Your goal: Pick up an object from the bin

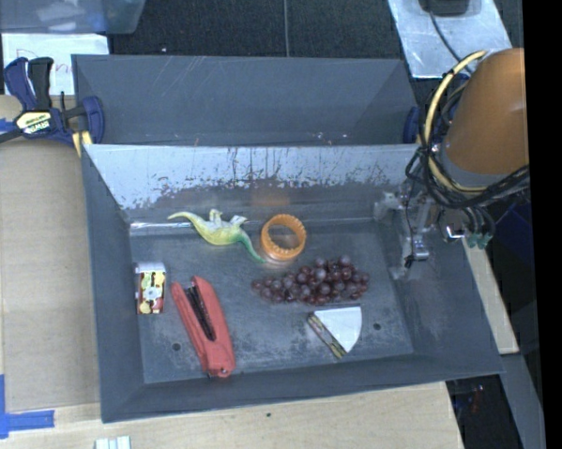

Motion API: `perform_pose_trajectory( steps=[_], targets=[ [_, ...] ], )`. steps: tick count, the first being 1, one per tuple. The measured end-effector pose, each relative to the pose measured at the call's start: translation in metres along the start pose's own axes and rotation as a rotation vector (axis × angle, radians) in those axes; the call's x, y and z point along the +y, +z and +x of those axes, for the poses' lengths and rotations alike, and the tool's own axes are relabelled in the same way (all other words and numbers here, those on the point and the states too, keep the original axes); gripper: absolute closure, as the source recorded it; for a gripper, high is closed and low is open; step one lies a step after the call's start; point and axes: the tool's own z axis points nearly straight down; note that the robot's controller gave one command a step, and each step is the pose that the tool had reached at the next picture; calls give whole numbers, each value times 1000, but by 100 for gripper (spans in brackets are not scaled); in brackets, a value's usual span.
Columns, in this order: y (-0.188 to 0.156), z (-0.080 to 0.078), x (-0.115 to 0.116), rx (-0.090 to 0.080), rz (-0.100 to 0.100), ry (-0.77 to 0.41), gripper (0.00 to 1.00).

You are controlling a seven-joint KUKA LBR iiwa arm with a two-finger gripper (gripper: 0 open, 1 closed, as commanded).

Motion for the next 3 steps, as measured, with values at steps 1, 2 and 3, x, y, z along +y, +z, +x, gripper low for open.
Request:
perform_pose_trajectory(
  steps=[1, 2, 3],
  targets=[
    [-4, -2, 0, -8, 1, -3, 0],
    [-2, -4, 10, -7, 3, -36, 0],
    [48, -36, 1, -15, 3, -159, 0]
  ],
)
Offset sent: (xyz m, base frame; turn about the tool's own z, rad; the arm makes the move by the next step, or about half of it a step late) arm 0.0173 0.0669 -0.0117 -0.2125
